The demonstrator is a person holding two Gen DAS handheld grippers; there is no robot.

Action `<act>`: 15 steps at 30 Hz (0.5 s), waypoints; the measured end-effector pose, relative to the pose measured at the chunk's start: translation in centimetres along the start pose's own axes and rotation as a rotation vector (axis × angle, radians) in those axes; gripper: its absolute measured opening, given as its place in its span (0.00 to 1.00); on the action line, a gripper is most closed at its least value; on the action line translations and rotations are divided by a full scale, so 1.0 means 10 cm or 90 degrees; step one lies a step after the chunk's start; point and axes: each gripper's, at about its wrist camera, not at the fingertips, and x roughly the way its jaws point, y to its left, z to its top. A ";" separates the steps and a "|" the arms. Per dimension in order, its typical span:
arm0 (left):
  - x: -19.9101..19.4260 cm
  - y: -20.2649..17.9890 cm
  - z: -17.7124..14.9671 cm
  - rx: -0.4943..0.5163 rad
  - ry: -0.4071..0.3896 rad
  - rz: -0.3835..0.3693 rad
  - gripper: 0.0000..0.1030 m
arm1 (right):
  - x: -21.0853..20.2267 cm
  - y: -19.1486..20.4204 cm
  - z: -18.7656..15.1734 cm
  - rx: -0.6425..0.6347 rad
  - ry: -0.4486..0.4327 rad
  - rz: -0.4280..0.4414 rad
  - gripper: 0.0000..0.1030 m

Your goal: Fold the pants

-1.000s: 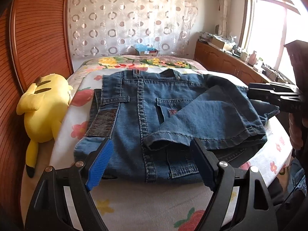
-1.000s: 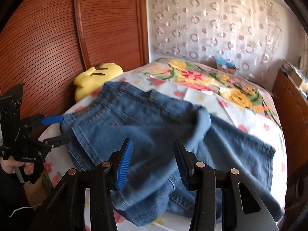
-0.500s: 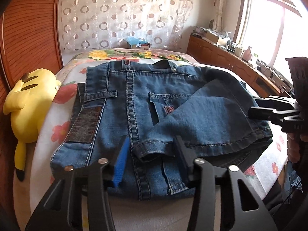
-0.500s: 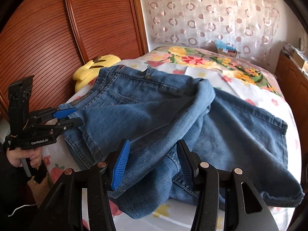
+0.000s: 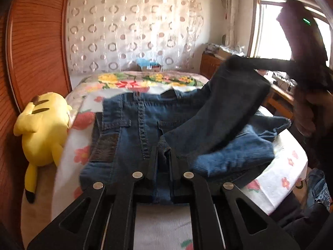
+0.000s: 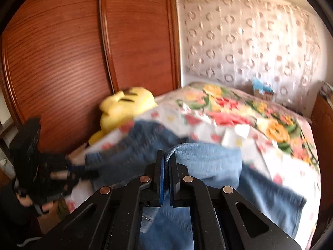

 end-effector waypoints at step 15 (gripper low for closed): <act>-0.03 0.60 -0.11 -0.062 0.031 0.063 0.14 | 1.70 0.21 0.68 -0.039 0.101 0.008 0.03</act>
